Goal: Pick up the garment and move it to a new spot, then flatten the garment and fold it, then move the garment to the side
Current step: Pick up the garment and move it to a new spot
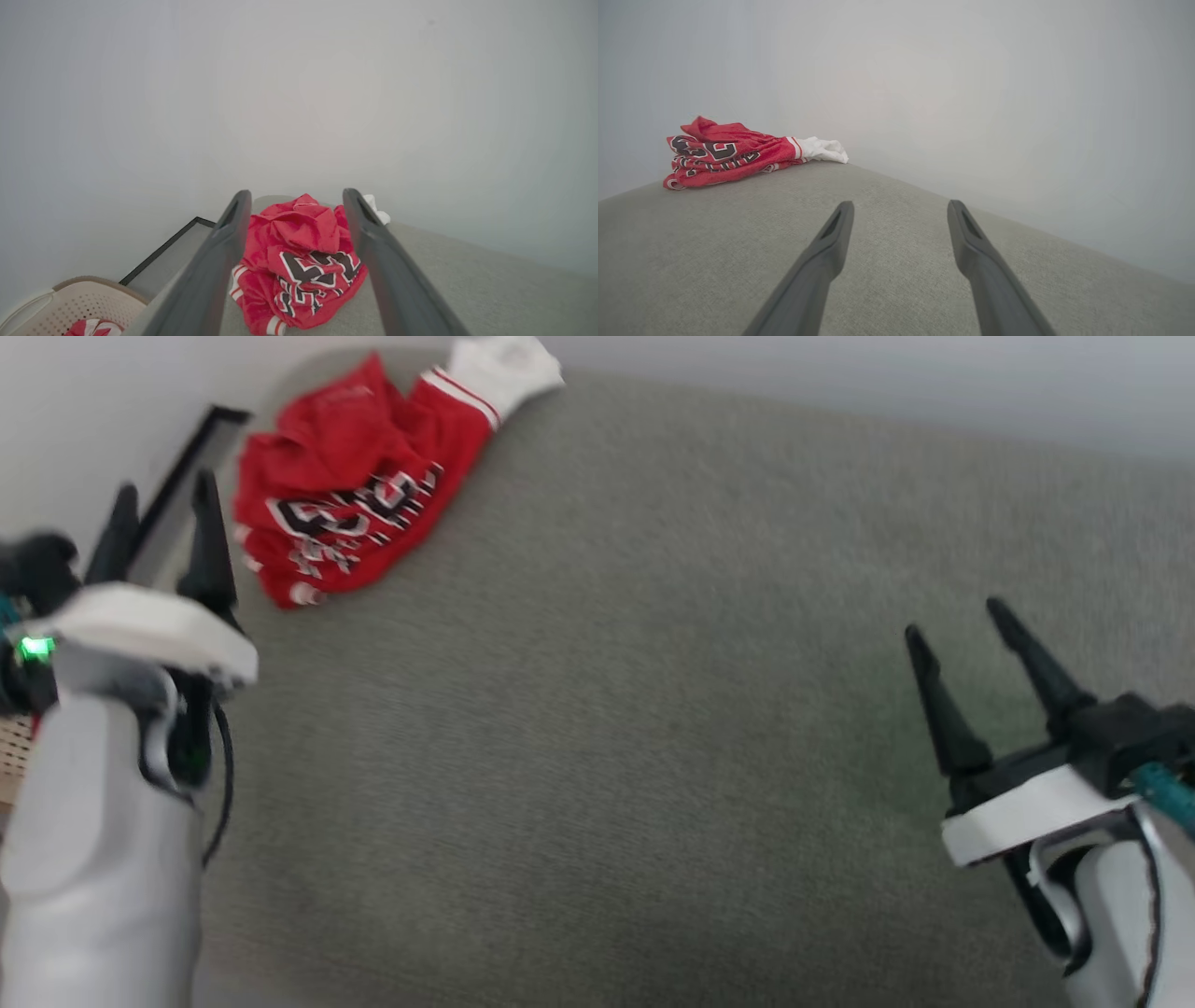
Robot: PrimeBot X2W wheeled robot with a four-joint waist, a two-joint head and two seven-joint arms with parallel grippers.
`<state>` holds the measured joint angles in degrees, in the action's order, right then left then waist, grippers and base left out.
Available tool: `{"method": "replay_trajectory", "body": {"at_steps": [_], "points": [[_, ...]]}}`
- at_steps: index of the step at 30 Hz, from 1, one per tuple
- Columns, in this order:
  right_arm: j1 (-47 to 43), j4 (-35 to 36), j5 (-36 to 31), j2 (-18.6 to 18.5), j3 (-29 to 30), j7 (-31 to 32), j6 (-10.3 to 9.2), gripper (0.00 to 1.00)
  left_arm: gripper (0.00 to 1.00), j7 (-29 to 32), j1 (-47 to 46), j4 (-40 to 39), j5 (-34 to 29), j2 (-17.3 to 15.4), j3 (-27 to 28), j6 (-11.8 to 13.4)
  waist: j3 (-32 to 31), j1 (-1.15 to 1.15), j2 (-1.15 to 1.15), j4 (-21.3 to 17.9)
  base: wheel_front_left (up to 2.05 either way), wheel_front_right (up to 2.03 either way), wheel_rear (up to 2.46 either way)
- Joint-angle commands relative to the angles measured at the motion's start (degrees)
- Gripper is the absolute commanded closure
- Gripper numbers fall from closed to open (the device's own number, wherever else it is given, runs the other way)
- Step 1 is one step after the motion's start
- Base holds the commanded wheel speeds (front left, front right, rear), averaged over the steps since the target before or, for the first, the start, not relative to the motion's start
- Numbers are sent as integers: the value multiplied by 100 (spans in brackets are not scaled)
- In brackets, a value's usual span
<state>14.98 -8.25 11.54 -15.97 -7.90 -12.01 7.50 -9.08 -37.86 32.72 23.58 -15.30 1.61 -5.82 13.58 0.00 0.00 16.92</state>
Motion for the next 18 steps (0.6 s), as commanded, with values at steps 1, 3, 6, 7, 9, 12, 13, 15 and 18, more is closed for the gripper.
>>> {"method": "replay_trajectory", "body": {"at_steps": [1,3,6,7,9,12,13,15,18], "points": [[98,51,-10,-34,9,21,-2,0,0,2,-149,52,35,-32,17,-15,502,0,0,-342,0,0,0],[188,174,-3,-75,52,42,-2,0,0,40,-543,327,71,-100,24,-32,759,0,0,-437,0,0,0],[340,342,-8,-137,75,74,-2,0,0,158,-1084,799,179,-257,78,-57,1124,0,0,-603,0,0,0],[381,400,-7,-147,91,81,-2,0,0,205,-1267,965,196,-313,101,-60,1250,0,0,-654,0,0,0],[478,506,-38,-163,95,101,-2,0,0,335,-1613,1294,217,-442,102,-57,1491,0,0,-752,0,0,0],[568,626,-58,-210,120,132,-2,0,0,590,-2072,1790,215,-567,79,29,1792,0,0,-848,0,0,0],[591,679,-61,-218,115,152,-2,0,0,699,-2230,1957,232,-625,100,67,1881,0,0,-875,0,0,0],[624,746,-79,-242,111,169,-2,0,0,950,-2471,2311,221,-675,62,117,2021,0,0,-921,0,0,0],[680,842,-90,-290,111,206,-2,0,0,1390,-2841,2781,151,-764,-27,234,2201,0,0,-967,0,0,0]]}}
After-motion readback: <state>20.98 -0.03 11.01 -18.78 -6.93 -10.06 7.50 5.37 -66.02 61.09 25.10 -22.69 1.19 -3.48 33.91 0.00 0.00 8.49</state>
